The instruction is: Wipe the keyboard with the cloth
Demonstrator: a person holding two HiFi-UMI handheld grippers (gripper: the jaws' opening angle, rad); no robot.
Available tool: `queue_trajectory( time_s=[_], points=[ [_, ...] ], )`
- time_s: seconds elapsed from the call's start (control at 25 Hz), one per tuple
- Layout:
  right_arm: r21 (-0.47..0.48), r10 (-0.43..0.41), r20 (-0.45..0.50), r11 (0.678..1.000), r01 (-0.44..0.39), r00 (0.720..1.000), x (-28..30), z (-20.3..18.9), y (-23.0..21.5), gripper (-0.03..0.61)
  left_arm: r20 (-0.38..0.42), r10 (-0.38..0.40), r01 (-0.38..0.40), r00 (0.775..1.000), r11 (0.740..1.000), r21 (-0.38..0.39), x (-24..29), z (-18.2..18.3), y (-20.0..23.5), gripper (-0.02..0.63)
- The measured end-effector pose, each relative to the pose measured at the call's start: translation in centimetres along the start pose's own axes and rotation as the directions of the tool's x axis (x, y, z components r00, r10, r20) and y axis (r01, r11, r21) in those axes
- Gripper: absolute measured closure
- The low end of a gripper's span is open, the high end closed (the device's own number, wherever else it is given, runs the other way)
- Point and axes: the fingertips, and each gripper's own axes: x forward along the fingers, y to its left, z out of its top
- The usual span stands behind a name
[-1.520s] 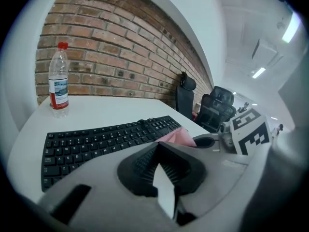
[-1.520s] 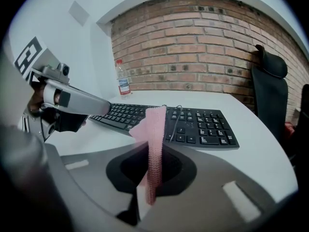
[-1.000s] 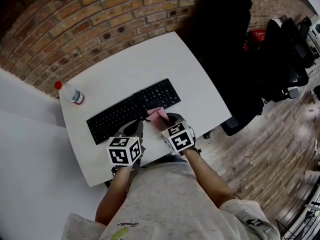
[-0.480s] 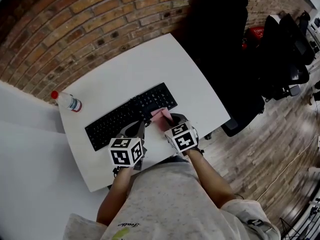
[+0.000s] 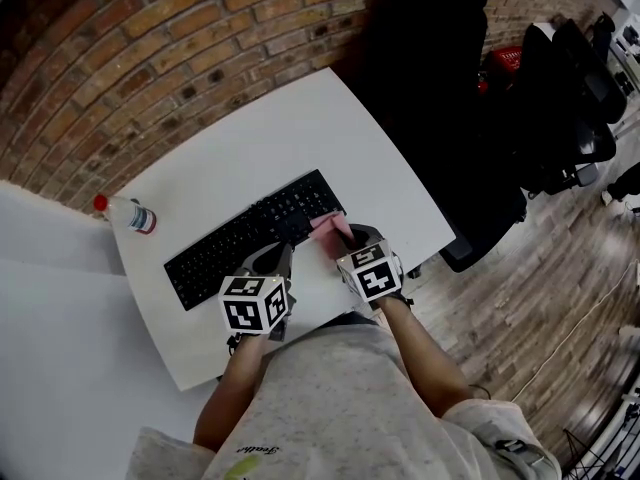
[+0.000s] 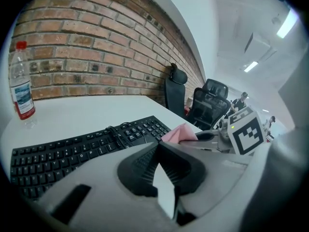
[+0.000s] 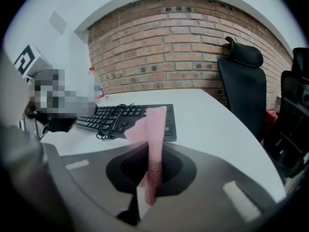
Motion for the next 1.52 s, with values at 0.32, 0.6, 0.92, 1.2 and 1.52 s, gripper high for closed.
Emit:
queue_trajectory(
  time_s=[0.32, 0.6, 0.92, 1.2, 1.52],
  points=[
    [0.019, -0.022, -0.007, 1.000, 0.022, 1.000, -0.7, -0.5, -2.0, 0.555, -0.006, -0.009, 0.009, 1.000, 1.000, 0.005, 0.9, 0.2, -0.8, 0.617],
    [0.029, -0.050, -0.015, 0.998, 0.050, 0.999, -1.1, -0.7, -3.7, 0.555, -0.009, -0.016, 0.016, 1.000, 1.000, 0.006, 1.6, 0.3, -1.2, 0.617],
    [0.049, -0.071, 0.015, 0.996, 0.070, 0.997, -3.0, 0.0, -4.8, 0.555, -0.008, -0.022, 0.022, 1.000, 1.000, 0.009, 1.7, 0.4, -1.3, 0.617],
    [0.065, -0.118, 0.042, 0.991, 0.116, 0.992, -4.6, 0.6, -6.4, 0.555, -0.007, -0.021, 0.022, 1.000, 1.000, 0.010, 1.5, 0.4, -0.9, 0.617],
    [0.084, -0.152, 0.034, 0.985, 0.149, 0.988, -3.7, 0.8, -6.8, 0.555, 0.000, -0.019, 0.019, 1.000, 1.000, 0.012, 1.4, 0.6, -0.9, 0.617]
  ],
)
